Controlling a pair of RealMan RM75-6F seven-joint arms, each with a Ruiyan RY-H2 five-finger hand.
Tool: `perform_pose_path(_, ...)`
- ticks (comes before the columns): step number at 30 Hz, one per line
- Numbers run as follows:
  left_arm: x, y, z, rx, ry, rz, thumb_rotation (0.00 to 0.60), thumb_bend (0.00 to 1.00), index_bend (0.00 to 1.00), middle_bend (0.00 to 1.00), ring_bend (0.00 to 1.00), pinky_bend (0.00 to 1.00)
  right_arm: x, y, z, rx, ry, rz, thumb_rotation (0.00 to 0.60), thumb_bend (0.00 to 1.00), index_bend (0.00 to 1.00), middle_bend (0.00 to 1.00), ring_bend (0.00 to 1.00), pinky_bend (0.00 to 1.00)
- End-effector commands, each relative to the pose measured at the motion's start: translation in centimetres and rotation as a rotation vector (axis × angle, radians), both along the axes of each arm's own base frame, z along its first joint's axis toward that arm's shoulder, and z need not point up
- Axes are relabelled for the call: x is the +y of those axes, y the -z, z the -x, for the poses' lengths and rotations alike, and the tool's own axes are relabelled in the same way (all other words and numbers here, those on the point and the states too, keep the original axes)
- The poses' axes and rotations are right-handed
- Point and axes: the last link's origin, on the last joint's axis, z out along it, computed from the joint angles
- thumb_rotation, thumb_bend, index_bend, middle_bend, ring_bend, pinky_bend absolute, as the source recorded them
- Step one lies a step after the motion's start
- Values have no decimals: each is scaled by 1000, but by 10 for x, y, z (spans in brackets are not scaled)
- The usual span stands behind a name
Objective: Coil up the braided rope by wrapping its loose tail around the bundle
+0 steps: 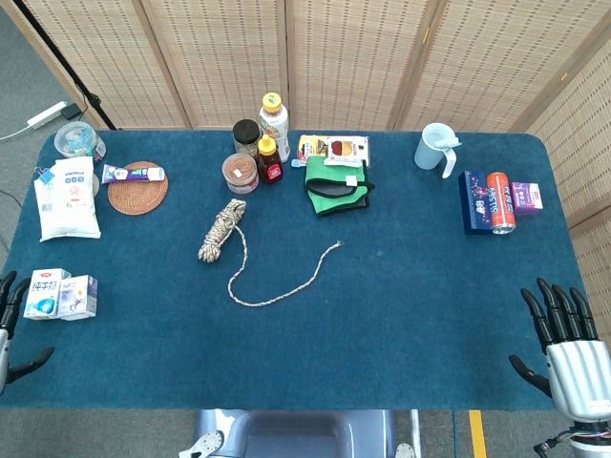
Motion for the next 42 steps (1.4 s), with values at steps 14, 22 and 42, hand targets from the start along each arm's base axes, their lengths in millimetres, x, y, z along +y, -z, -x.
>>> perform_pose_path(14, 6, -4, 6, -38, -51, 29, 600, 0, 0, 0, 0, 0, -10, 19, -3, 2, -4, -104, 600, 0, 0, 0, 0, 0)
perform_pose_path(22, 7, 1, -3, -82, -1, 49, 600, 0, 0, 0, 0, 0, -48, 54, -27, -30, -103, -241, 600, 236, 94, 0, 0, 0)
perform_pose_path(42, 28, 21, 2, -14, -92, 70, 600, 0, 0, 0, 0, 0, -136, 139, -91, 97, -192, -572, 600, 465, 319, 0, 0, 0)
